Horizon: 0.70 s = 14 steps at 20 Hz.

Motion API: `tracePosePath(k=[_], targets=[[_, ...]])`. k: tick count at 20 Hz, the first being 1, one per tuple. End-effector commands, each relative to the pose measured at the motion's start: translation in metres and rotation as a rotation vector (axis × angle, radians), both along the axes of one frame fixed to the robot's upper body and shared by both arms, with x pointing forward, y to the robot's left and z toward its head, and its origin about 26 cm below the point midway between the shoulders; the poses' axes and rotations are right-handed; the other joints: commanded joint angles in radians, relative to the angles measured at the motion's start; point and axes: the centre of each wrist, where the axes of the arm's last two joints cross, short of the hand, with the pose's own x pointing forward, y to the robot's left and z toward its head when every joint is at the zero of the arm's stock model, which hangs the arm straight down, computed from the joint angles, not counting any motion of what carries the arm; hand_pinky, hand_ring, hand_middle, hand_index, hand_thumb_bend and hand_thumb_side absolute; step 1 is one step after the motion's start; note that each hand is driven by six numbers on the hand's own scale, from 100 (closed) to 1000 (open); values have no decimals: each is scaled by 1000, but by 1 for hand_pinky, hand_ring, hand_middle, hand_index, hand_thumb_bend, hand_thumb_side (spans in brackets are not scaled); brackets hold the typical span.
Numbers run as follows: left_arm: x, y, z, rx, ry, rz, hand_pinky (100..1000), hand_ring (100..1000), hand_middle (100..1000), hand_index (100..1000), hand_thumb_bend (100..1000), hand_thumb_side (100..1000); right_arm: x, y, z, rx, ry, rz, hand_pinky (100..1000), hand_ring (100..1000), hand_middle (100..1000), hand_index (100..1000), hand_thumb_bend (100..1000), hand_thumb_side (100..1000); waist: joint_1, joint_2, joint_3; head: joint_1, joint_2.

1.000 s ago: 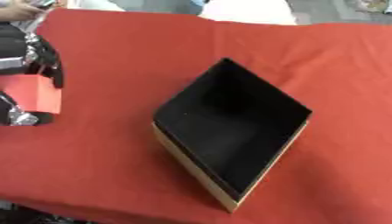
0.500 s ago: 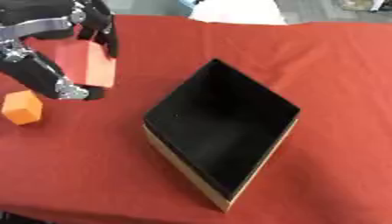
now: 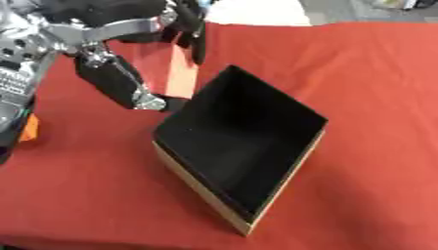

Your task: Pick up objects on the table and place them in the box.

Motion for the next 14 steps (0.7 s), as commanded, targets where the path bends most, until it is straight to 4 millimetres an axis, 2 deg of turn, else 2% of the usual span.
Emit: tracePosePath(k=[1,7,14], targets=[[-3,-21,2,1,-31,-39,115,366,421,598,343,100,-4,0,7,-14,-22,7,818,704,648,814,100,680,0,-13,3,-15,5],[7,-59,-14,53,-11,-57,124,371,427,597,348,100,-3,1,7,-16,-21,15,818,702,646,814,100,680,5,-5,-5,-4,5],[23,-77,-37,98,16,-29,131,374,429,600,321,100,-3,1,9,-13,-23,24,818,701,644,813,100,680,9,13,-21,0,5]])
